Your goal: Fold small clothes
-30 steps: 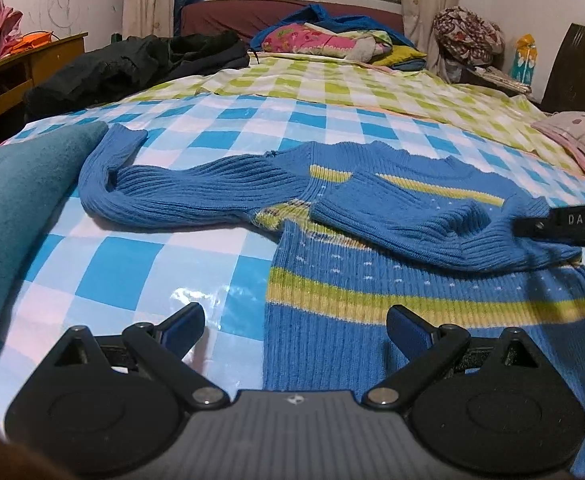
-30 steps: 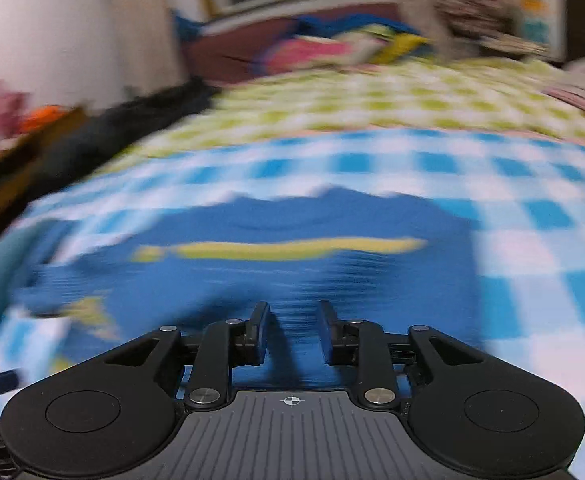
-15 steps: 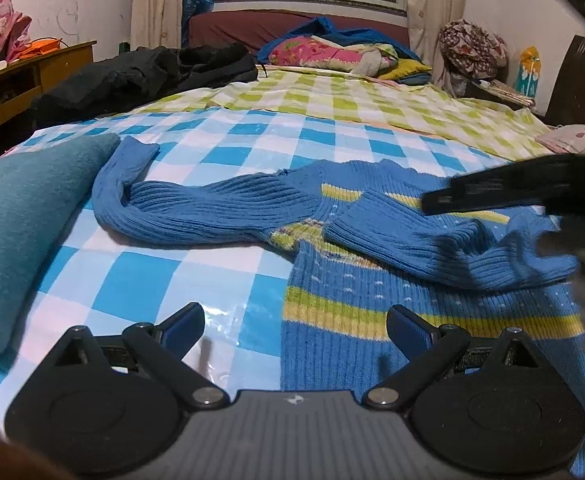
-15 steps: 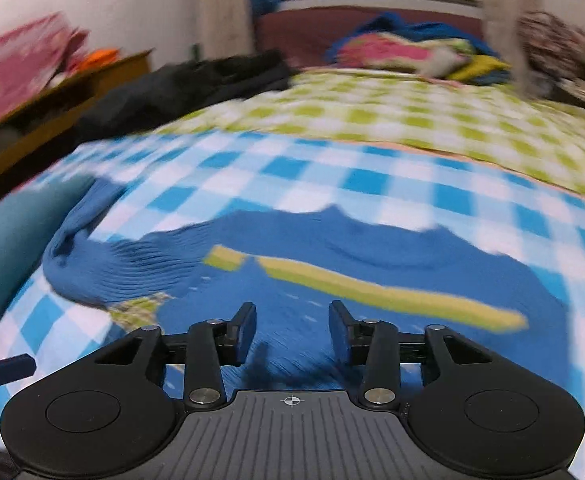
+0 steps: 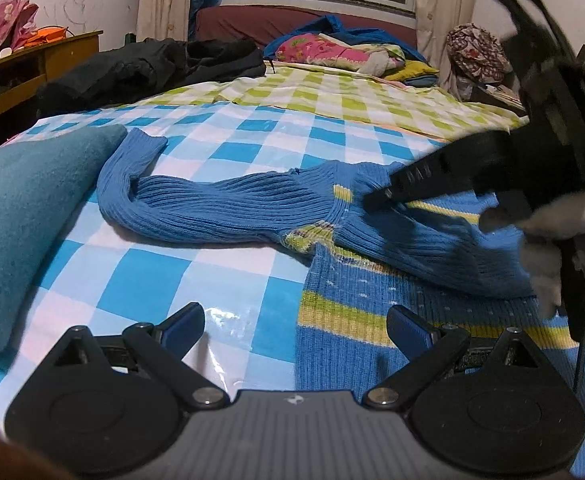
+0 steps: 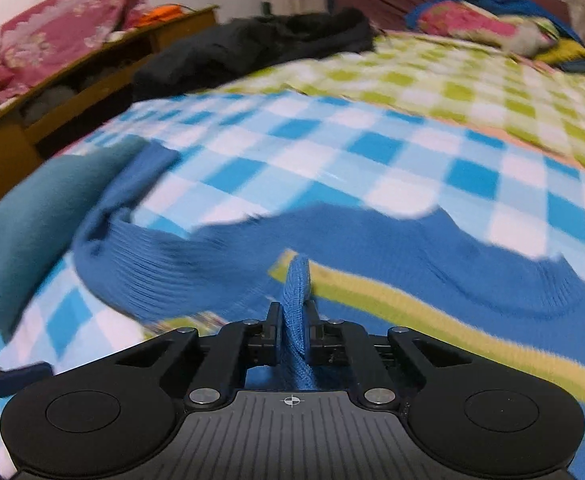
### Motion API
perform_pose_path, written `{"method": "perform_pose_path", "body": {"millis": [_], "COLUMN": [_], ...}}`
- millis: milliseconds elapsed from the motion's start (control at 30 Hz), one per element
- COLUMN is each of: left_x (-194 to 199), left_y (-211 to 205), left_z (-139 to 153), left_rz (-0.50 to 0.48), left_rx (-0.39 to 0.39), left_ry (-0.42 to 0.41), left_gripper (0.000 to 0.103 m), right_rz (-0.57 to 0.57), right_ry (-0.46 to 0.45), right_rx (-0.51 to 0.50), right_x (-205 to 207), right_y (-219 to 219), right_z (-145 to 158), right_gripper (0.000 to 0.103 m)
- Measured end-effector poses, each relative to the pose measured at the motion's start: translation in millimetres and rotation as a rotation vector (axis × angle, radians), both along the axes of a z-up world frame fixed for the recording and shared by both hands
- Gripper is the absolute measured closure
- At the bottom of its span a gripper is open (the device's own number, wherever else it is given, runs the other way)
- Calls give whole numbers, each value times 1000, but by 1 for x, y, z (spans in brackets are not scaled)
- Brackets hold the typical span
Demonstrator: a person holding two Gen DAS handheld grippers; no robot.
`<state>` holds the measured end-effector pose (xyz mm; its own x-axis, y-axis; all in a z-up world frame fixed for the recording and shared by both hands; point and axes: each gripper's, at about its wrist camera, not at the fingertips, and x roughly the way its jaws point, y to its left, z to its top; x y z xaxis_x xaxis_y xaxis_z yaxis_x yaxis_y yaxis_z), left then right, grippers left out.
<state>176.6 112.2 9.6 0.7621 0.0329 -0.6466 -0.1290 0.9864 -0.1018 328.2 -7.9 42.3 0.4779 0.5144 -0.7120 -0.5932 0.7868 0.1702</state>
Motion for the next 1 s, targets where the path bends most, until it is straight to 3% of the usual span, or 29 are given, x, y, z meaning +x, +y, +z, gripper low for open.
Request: {"method": "perform_pose_path", "body": {"millis": [100, 200, 333, 467, 567, 667, 733, 800, 900, 1000], "left_x": [0, 0, -2, -3, -3, -4, -4, -4, -3, -1], "left_y": [-2, -2, -1, 2, 4, 7, 8, 10, 14, 15], "left_z": [-1, -1, 2, 4, 5, 7, 7, 8, 8, 5], "left_rz": [-3, -4, -1, 7, 21, 37, 45, 54, 65, 71], "left_rx": [7, 11, 7, 2, 12, 22, 31, 42, 39, 40], "left_ry": [1, 1, -14, -26, -37, -50, -59, -69, -73, -64], "left_gripper": [0, 0, 0, 0, 0, 0, 0, 0, 0, 0], "right_rz": [13, -26, -65, 13, 84, 81, 49, 28, 54, 74], "right_ry": [-53, -115, -159, -149, -137, -128, -114, -78, -42, -7], "right_rx": [14, -73, -58, -8, -37, -77, -88, -33, 53, 67], "right_x": [-2, 2, -10, -41, -55, -55, -51, -50, -57, -58], "right_y": [10, 18, 5, -7, 0, 10, 13, 10, 4, 0], "right_z": [9, 8, 15, 18, 6, -10, -18, -16, -12, -14], "right_gripper": [91, 79, 67, 67, 67, 68, 77, 87, 90, 85]}}
